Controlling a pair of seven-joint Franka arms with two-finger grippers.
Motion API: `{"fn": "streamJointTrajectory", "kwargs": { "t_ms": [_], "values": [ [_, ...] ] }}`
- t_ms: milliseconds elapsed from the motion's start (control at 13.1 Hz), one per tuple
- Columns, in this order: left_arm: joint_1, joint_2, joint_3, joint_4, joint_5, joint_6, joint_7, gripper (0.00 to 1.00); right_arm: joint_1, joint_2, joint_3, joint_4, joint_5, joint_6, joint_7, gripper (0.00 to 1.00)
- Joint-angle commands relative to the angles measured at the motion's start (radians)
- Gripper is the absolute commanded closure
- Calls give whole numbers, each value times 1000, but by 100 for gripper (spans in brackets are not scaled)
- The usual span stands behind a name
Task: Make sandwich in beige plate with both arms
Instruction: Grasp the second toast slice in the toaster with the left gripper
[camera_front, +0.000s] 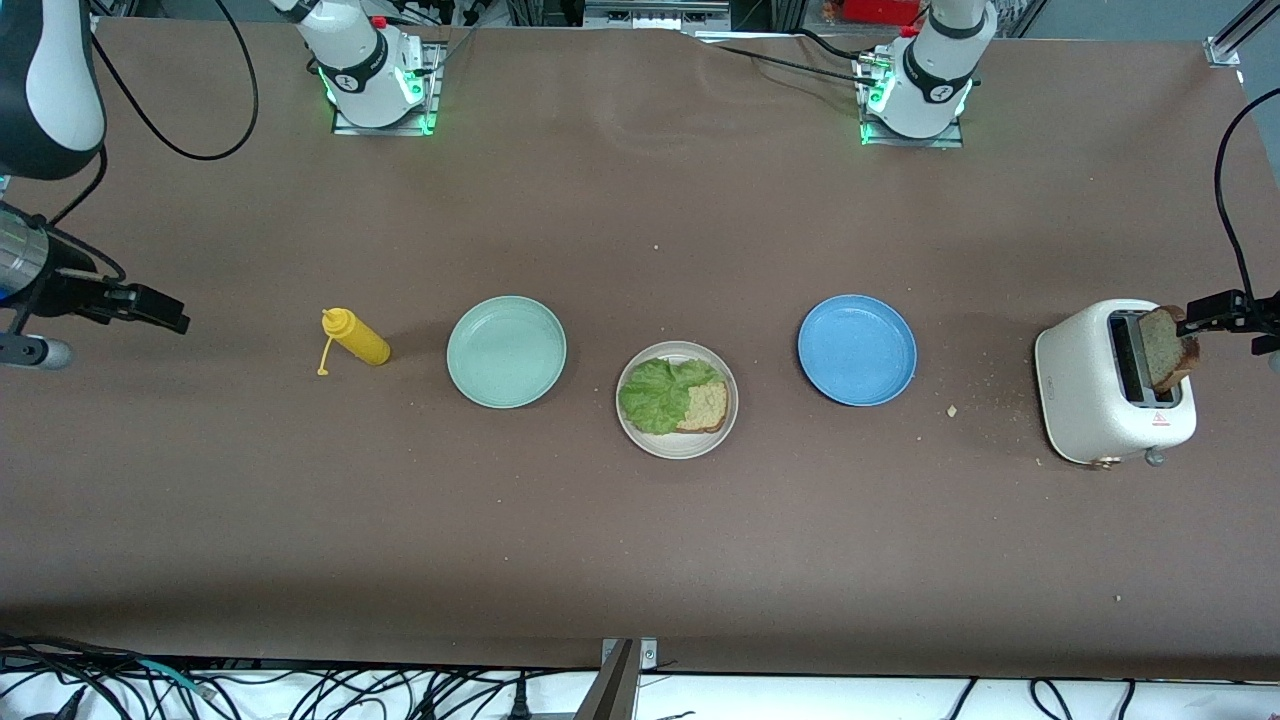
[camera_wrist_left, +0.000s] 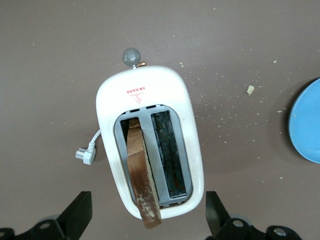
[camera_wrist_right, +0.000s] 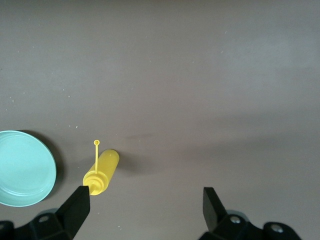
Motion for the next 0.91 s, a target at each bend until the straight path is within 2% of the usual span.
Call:
{"fn": "streamJointTrajectory", "kwargs": {
  "t_ms": [0, 228, 380, 457, 533, 609, 837],
  "values": [
    [41, 42, -8, 1, 19, 36, -2, 0, 43, -69, -8, -30, -43, 0, 3, 0],
    [49, 53, -10, -28, 19, 78, -12, 0, 60, -66, 4, 27, -52, 0, 95, 0],
    [47, 53, -13, -42, 19, 78, -50, 0, 61, -64, -4, 52, -41, -6, 73, 0],
    [47, 53, -14, -45, 19, 78, -69, 4, 61, -60, -8, 55, -26, -5, 70, 0],
    [47, 54, -14, -49, 19, 78, -71, 10, 61, -61, -5, 56, -9, -6, 70, 0],
    [47, 57, -14, -51, 19, 78, -71, 20, 61, -63, -4, 56, -11, -6, 70, 0],
    [49, 69, -14, -51, 19, 76, -71, 62, 61, -61, -4, 53, -14, -8, 69, 0]
  ]
}}
